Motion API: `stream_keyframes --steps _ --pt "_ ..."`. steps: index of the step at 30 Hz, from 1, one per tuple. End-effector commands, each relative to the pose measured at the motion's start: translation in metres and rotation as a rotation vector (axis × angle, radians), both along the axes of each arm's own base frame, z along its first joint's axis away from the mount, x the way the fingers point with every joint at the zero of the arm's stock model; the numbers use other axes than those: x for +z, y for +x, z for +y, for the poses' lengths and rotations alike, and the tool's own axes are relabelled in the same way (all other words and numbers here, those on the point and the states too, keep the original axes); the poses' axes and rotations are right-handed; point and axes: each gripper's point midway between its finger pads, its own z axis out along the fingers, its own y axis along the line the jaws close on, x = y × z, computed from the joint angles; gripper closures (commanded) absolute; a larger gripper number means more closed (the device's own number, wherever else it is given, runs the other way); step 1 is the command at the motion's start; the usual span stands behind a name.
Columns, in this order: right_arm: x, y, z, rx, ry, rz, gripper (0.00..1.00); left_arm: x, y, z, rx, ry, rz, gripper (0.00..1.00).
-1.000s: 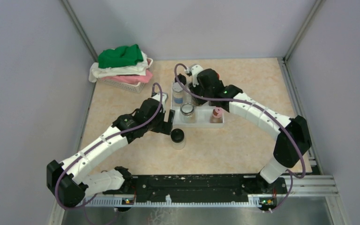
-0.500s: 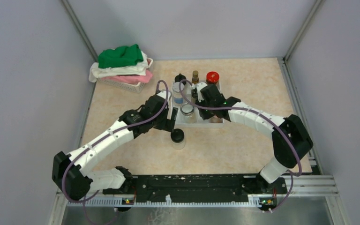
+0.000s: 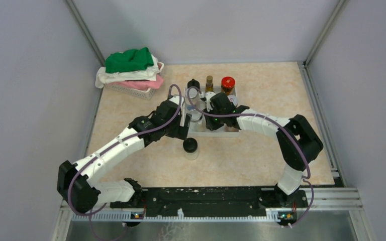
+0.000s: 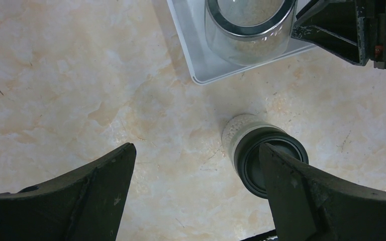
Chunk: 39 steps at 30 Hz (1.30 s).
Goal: Organize the condiment bottles
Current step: Adjust the bottle in the storage box.
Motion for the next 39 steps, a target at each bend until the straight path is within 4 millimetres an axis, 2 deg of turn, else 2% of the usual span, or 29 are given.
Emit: stream_keyframes --steps 1,9,18,24,30,34,39 --pt "0.012 0.007 0.018 0.015 0.081 -0.032 0.8 0.024 0.007 -0.001 0.01 -0.039 -0.069 0.01" --pt "-0.002 0.01 0.012 -0.006 0.023 -0.01 0.8 0.027 0.007 0.0 0.011 -0.043 -0.075 0.01" --pt "0.0 0.021 -0.008 -0.106 -0.057 -0.055 0.8 0.027 0.005 0.002 0.012 -0.044 -0.072 0.01" --pt "0.007 0.037 0.003 -0.116 -0.015 -0.086 0.8 0.029 0.005 0.002 0.013 -0.048 -0.08 0.01" --pt "-0.002 0.049 0.014 -0.109 -0.008 -0.076 0.8 0.031 0.005 0.003 0.018 -0.049 -0.083 0.01" --pt "0.013 0.056 0.005 -0.146 -0.008 -0.119 0.8 0.03 0.008 0.003 0.022 -0.044 -0.092 0.01" --pt "0.059 0.067 -0.028 -0.225 -0.014 -0.226 0.8 0.026 0.023 -0.006 0.012 -0.054 -0.103 0.01"
